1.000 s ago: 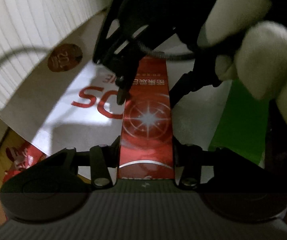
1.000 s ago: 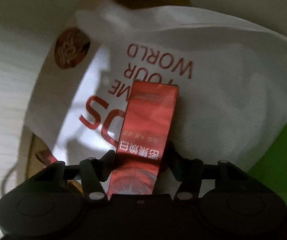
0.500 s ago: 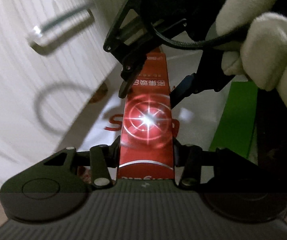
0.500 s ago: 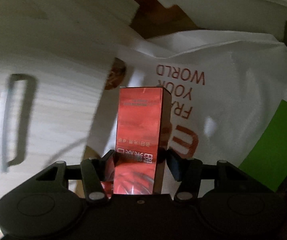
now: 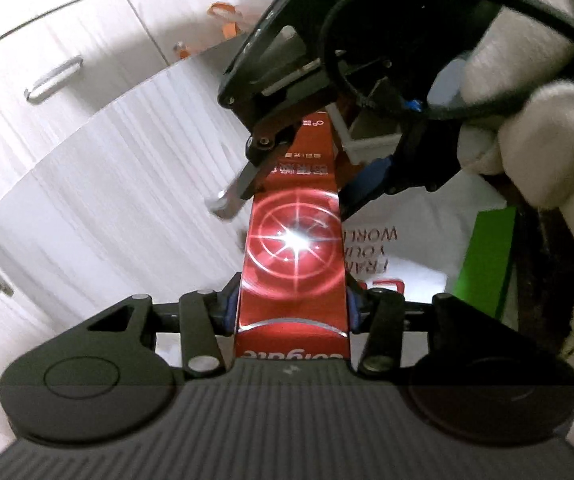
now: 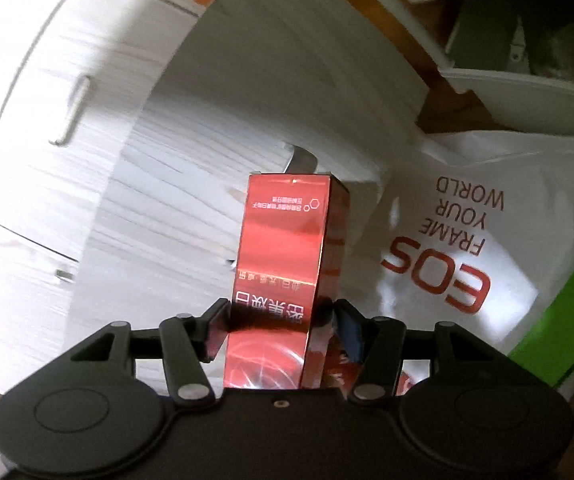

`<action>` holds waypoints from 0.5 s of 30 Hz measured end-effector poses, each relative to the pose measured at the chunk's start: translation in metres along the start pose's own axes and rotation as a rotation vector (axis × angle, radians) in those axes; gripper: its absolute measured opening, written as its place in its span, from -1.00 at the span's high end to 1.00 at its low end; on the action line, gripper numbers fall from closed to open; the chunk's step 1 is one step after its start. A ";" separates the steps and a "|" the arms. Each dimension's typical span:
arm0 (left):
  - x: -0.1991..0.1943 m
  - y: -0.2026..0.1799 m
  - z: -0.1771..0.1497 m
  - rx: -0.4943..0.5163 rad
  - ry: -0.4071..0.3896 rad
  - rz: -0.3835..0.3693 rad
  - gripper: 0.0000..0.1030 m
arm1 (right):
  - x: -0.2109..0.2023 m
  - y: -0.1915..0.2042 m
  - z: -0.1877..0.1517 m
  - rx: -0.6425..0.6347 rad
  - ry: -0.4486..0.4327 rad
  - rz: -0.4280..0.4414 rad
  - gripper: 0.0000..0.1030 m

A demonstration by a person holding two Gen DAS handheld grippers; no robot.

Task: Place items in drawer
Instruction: 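Lift the red Colgate box with the left tool toward the open drawer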

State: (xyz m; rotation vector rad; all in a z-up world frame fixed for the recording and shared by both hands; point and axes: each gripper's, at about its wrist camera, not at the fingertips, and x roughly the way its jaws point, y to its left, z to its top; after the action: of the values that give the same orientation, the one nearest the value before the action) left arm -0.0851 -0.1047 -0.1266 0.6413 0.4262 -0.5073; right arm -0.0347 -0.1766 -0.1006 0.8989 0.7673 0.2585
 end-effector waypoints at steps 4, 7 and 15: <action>0.000 0.004 -0.009 0.008 0.000 0.020 0.11 | -0.002 0.005 -0.010 -0.012 0.008 0.000 -0.22; -0.003 0.010 -0.008 0.014 -0.007 0.061 0.11 | -0.007 0.015 -0.012 -0.020 0.027 0.027 -0.22; -0.023 0.036 0.007 0.053 -0.119 0.195 0.11 | -0.039 0.071 -0.014 -0.101 -0.009 0.140 -0.22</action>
State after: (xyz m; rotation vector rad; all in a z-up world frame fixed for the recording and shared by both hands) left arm -0.0819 -0.0772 -0.0936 0.6917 0.2357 -0.3698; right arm -0.0644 -0.1444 -0.0315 0.8583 0.6781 0.4126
